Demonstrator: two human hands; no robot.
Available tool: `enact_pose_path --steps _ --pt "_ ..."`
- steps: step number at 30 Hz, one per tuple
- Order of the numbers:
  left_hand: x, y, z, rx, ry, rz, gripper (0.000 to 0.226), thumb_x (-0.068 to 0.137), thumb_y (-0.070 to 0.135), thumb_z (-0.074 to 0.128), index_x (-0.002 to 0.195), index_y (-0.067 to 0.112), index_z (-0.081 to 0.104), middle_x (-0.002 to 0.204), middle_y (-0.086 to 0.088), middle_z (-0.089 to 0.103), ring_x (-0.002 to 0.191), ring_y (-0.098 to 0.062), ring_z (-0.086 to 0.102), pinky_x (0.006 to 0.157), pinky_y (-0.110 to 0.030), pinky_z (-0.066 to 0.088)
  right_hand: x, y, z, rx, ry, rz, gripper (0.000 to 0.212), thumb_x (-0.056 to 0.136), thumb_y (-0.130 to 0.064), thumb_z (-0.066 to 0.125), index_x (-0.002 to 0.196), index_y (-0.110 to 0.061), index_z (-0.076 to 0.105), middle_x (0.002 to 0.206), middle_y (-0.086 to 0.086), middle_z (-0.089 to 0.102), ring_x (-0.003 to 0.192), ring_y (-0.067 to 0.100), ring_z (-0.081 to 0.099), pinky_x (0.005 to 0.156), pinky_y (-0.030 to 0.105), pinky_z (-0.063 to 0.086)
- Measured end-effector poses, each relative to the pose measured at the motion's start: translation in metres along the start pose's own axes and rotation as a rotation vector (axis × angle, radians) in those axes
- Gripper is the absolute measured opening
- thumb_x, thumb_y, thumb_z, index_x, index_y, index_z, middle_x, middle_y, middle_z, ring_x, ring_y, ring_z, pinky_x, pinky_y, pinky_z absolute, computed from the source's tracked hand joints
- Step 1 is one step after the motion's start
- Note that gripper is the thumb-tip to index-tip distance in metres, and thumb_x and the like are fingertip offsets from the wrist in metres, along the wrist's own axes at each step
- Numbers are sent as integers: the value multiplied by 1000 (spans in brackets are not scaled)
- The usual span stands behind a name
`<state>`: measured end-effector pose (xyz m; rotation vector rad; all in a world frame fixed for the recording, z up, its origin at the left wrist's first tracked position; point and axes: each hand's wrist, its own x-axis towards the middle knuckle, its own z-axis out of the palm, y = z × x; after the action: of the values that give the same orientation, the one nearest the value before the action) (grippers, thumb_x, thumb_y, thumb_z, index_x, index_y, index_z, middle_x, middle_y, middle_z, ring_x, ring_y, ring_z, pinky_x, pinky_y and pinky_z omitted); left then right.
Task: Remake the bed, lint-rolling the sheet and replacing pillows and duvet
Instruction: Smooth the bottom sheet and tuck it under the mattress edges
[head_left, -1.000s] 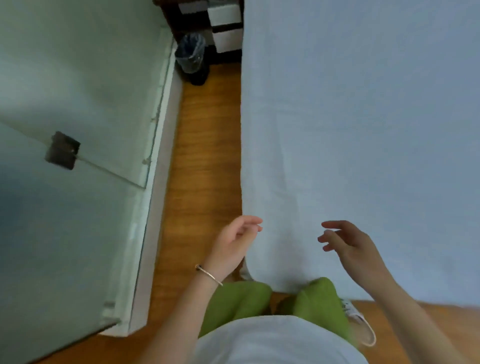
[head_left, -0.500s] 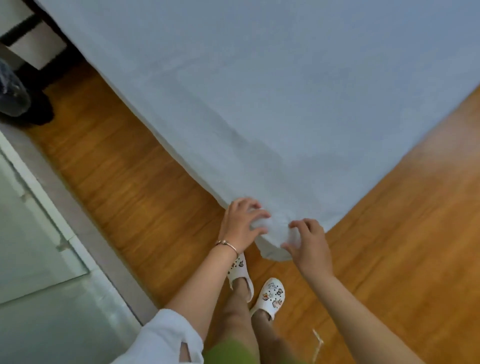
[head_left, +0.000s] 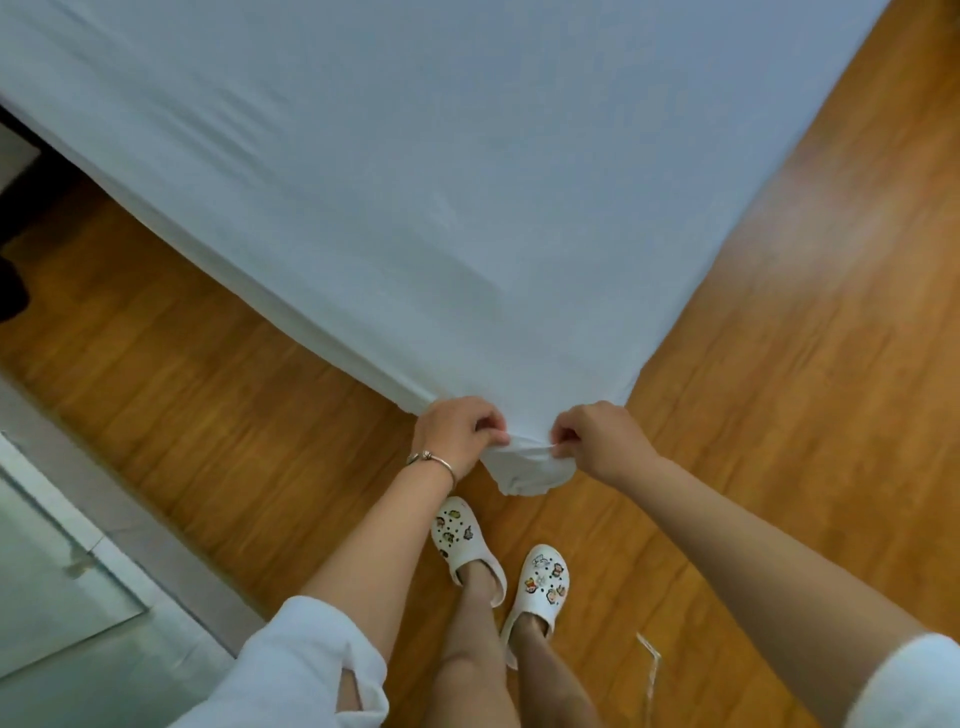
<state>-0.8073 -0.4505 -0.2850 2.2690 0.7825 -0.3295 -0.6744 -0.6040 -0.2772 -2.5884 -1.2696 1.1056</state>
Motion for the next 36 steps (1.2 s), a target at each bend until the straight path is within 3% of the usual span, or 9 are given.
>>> enact_pose_path --steps 4,9,15,18,21,25,29,32,36 --pt "4 8 -7 131 -46 28 16 82 45 70 87 31 71 95 14 69 92 -10 59 86 -26 41 -1 -7 -1 -68 -24 29 6 90 -18 64 87 -23 66 86 -5 63 81 16 59 60 24 38" --pt "14 12 -27 405 -167 293 23 93 46 54 105 33 69 109 12 66 105 -15 52 88 -30 35 0 -34 -10 -213 -28 132 8 92 -19 56 94 -19 63 94 -1 62 85 19 60 65 26 42" --pt "63 -81 -114 424 -118 425 52 87 44 63 135 34 46 139 7 42 130 -16 34 109 -31 25 35 -93 2 90 176 46 35 83 -58 62 109 -34 57 110 -13 47 107 8 42 77 22 39" --pt "97 -144 -167 527 -143 641 62 76 39 76 129 36 45 132 1 50 123 -23 47 102 -40 39 86 -149 5 169 284 -1 51 76 -55 69 119 -30 56 120 -9 47 112 14 42 91 25 40" --pt "130 -196 -217 585 -71 766 66 63 39 84 119 34 50 120 1 60 110 -25 58 89 -40 51 132 -202 5 216 437 120 60 64 -45 83 114 -23 59 116 -2 54 105 20 46 88 33 45" --pt "159 -231 -260 555 16 719 51 63 34 85 105 29 56 108 5 63 99 -24 56 80 -36 50 163 -234 6 327 550 184 43 59 -15 90 96 -13 69 98 2 64 96 21 56 65 28 47" --pt "173 -222 -264 528 -84 681 26 66 28 84 80 21 64 84 8 65 84 -22 57 67 -30 39 174 -236 -21 355 353 312 11 84 -23 74 93 -17 74 93 -4 68 92 16 61 69 25 36" --pt "176 -215 -272 442 -163 550 14 84 34 70 86 21 67 88 9 65 95 -14 50 74 -25 35 172 -233 -38 383 237 321 8 90 -25 67 92 -22 75 93 -8 69 91 13 61 77 28 46" --pt "164 -214 -268 378 -286 456 9 90 28 64 85 21 63 85 10 58 89 -12 54 72 -24 38 168 -241 -29 354 184 361 11 93 -13 61 93 -18 70 94 -4 65 92 16 60 79 26 43"
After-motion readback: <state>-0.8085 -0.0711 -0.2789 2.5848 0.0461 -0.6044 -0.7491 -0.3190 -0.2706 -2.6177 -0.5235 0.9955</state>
